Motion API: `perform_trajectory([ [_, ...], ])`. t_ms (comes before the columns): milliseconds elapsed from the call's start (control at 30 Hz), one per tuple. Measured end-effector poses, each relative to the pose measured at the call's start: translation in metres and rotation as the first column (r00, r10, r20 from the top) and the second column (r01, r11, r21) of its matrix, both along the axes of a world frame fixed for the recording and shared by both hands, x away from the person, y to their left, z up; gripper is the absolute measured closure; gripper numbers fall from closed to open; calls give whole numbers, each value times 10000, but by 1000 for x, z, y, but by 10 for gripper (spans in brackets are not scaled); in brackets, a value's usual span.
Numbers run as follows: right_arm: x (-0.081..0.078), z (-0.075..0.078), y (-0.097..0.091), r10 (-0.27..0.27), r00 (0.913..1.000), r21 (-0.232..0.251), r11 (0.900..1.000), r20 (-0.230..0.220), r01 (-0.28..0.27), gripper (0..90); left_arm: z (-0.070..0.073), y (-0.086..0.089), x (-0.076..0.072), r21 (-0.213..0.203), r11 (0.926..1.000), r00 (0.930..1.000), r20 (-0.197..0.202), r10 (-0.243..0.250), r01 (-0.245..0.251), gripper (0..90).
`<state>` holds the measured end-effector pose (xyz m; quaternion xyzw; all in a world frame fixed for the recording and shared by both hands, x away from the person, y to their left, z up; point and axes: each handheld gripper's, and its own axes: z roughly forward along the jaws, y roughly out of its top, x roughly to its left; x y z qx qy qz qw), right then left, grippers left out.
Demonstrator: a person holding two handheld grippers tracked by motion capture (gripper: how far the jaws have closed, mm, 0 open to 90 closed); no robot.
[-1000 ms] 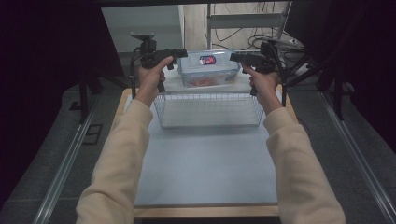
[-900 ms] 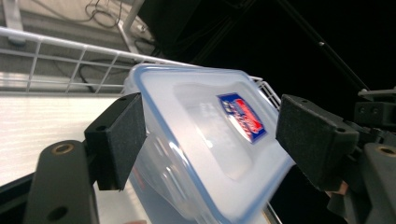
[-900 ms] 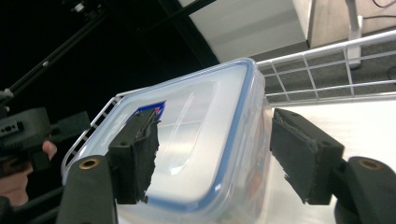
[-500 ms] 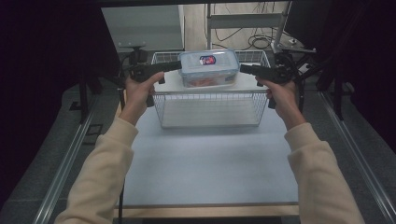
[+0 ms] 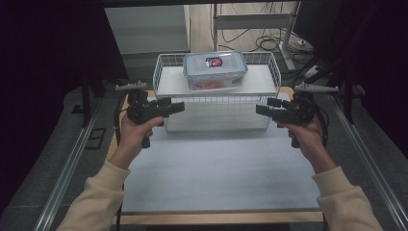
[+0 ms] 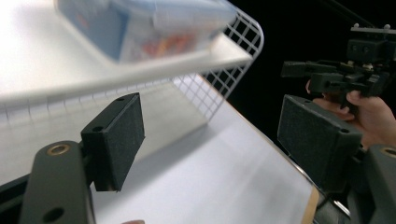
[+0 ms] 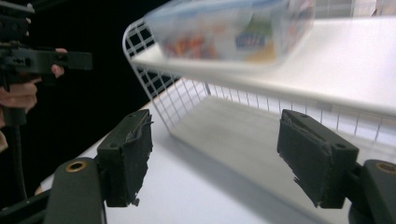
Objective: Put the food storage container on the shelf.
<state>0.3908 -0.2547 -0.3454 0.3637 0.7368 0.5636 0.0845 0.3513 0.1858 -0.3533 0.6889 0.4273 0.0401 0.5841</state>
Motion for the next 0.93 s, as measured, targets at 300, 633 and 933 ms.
perform_trajectory([
  [300, -44, -60, -12, 446, 9990, -236, 9987, 104, -443, 247, -62, 4, -47, 302, 9991, 9994, -193, -299, 305, 221],
  [633, -62, -107, -13, 663, 9970, -861, 9939, -396, -695, 243, -105, -2, -63, 755, 9963, 9967, -726, -358, 413, 222],
  [933, -69, -116, -9, 201, 9977, -2165, 9763, 651, -55, 168, -120, -6, -62, 1310, 9912, 9977, -675, -116, 203, 214],
])
